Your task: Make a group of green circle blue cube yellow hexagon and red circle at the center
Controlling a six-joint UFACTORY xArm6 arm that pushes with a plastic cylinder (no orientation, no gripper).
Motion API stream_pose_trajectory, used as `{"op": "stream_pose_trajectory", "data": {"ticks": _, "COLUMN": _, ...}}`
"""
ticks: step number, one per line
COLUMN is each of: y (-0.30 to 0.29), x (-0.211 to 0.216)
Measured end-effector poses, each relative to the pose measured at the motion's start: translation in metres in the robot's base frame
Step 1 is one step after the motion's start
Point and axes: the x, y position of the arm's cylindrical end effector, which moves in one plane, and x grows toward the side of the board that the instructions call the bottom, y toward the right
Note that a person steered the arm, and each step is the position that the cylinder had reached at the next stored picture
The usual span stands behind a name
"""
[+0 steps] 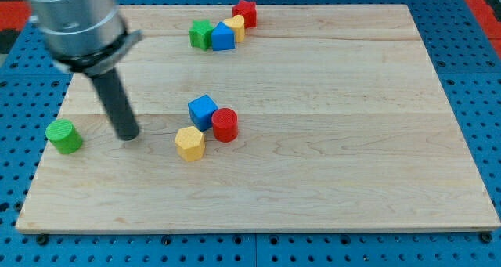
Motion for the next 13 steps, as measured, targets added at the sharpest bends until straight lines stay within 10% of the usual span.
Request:
{"op": "stream_pose_trajectory", "data": {"ticks": 1, "y": 0.049, "x": 0.042}}
{"op": "stream_pose_trajectory", "data": {"ticks": 4, "y": 0.196, "x": -0.009}}
{"op": "stream_pose_trajectory", "data": {"ticks": 6, "y": 0.167, "x": -0.017}}
{"op": "stream_pose_trajectory", "data": {"ticks": 7, "y": 0.149, "x": 0.054}}
{"op": "stream_pose_trajectory", "data": {"ticks": 9, "y": -0.092, "x": 0.034}}
{"op": "stream_pose_trajectory", "data": {"ticks": 12, "y": -0.118, "x": -0.016}}
{"op": "stream_pose_trajectory", "data": {"ticks": 13, "y": -0.036, "x": -0.017}}
